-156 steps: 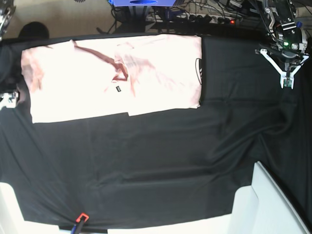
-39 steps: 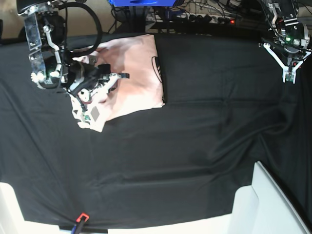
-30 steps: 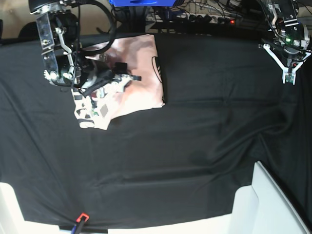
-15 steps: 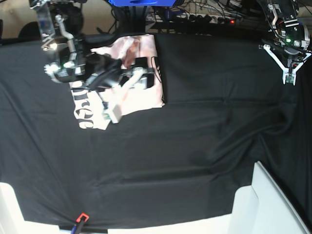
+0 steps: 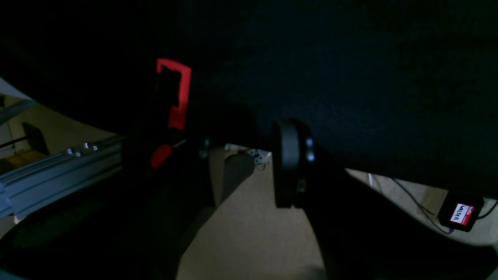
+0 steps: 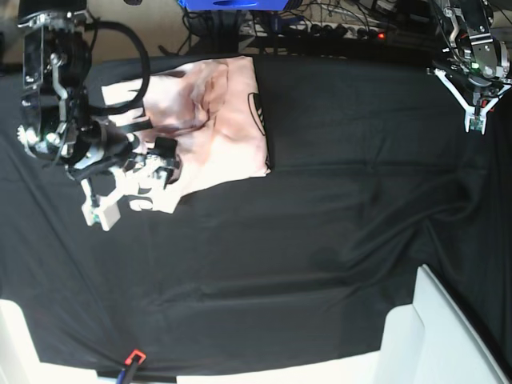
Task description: Fold the T-shirt properly
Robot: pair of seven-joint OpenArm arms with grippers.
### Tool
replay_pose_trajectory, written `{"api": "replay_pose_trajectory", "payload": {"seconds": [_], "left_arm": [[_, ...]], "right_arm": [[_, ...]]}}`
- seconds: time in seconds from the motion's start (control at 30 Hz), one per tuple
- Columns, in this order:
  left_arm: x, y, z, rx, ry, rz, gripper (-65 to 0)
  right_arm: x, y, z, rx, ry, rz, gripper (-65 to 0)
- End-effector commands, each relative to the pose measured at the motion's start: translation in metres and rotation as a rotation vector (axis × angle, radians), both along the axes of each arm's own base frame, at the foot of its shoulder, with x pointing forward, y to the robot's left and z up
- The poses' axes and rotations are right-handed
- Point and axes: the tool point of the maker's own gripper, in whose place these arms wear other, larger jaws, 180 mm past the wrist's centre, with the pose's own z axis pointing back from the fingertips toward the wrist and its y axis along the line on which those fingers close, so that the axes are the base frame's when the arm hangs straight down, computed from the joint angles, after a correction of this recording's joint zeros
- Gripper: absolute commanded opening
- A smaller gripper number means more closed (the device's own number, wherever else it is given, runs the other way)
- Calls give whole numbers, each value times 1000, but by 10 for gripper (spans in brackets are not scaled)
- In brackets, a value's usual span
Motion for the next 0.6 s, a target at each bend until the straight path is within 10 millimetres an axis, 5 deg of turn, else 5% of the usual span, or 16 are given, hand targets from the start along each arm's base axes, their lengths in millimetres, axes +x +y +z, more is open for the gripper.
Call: {"api": "replay_pose_trajectory", "payload": {"seconds": [0.0,0.3,0.57], "left_arm": [[7,8,11,33,-25,-11,-447],[7,9,12,34,-25,-11,-447],[6,9,11,34,-22,-11,-447]], "right_arm": [[4,-9,3,-8,-13,-20,-158],[-1,-14,-14,-1,41,-47,-161],[-9,28,-20,31,39,54,-168]]}}
